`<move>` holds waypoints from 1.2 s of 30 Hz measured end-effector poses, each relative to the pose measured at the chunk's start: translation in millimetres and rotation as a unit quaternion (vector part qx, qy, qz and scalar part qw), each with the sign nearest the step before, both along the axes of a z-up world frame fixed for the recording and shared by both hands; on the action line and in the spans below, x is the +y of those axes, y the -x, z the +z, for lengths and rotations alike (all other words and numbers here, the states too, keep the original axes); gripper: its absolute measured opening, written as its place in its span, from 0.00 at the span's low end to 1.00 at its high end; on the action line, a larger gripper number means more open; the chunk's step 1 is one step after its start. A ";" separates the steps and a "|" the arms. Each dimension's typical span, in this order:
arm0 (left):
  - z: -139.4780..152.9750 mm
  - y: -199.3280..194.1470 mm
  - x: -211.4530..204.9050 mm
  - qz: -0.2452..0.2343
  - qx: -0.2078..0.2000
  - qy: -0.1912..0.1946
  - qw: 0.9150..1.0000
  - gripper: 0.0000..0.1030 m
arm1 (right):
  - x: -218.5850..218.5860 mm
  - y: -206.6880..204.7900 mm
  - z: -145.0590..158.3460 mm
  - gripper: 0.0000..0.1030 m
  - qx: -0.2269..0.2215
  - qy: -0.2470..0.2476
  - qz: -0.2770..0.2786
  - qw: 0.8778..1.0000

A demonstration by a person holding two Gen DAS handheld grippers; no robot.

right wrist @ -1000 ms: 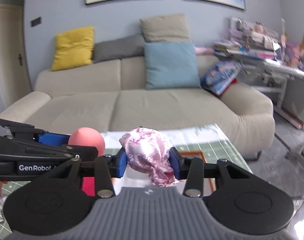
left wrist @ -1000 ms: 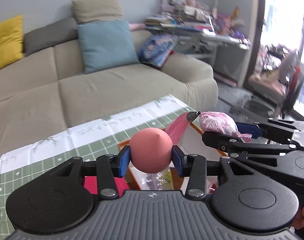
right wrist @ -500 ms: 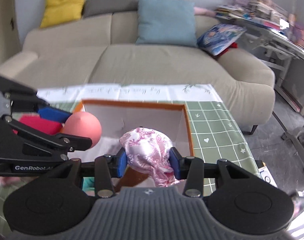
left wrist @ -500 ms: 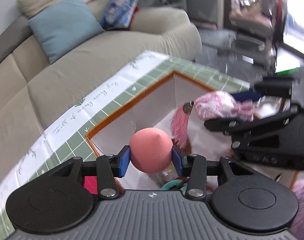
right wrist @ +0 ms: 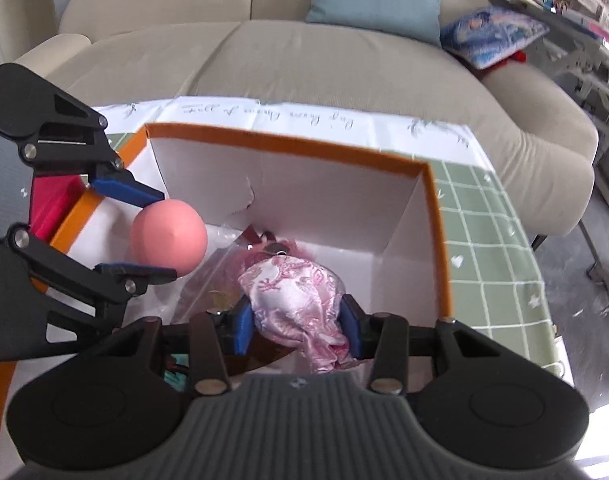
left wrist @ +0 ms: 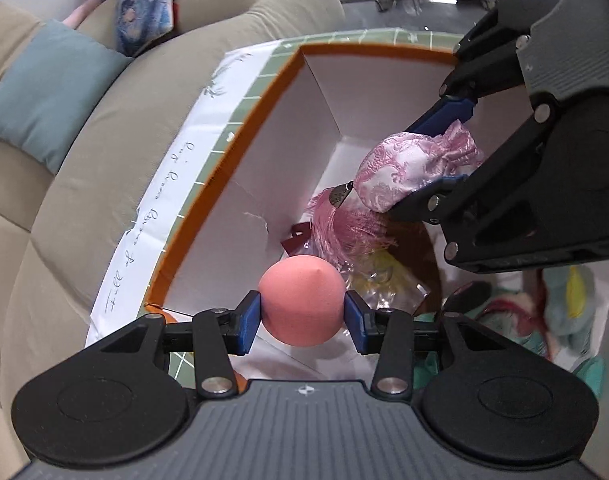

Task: Organize soft objects
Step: 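Open both tools to drop the ball and pouch into the shoebox, then move both tools back toward the silver fabric and pink cloth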

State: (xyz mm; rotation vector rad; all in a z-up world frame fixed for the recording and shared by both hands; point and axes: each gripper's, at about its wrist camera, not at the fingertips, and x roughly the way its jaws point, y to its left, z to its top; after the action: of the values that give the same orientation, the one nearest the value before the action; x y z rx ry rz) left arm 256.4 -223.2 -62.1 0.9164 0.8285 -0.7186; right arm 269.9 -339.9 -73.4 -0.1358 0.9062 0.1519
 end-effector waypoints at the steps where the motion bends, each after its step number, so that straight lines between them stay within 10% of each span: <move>1: -2.9 -0.4 0.7 -0.004 -0.001 -0.005 1.000 0.50 | 1.0 -1.3 -3.7 0.43 0.005 0.001 0.000 1.000; 19: -23.3 -1.9 -9.6 -0.035 0.005 -0.060 0.998 0.71 | 13.6 -10.8 -18.6 0.63 0.050 0.014 0.000 0.999; 36: 43.2 5.3 9.4 -0.008 -0.032 0.008 0.999 0.71 | 16.7 10.2 40.5 0.72 -0.019 0.014 -0.032 0.999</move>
State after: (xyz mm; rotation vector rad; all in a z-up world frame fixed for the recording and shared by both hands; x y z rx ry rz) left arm 251.0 -213.8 -18.9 0.9287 0.7587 -0.7049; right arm 259.7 -323.2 -32.9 -0.1339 0.8738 0.0767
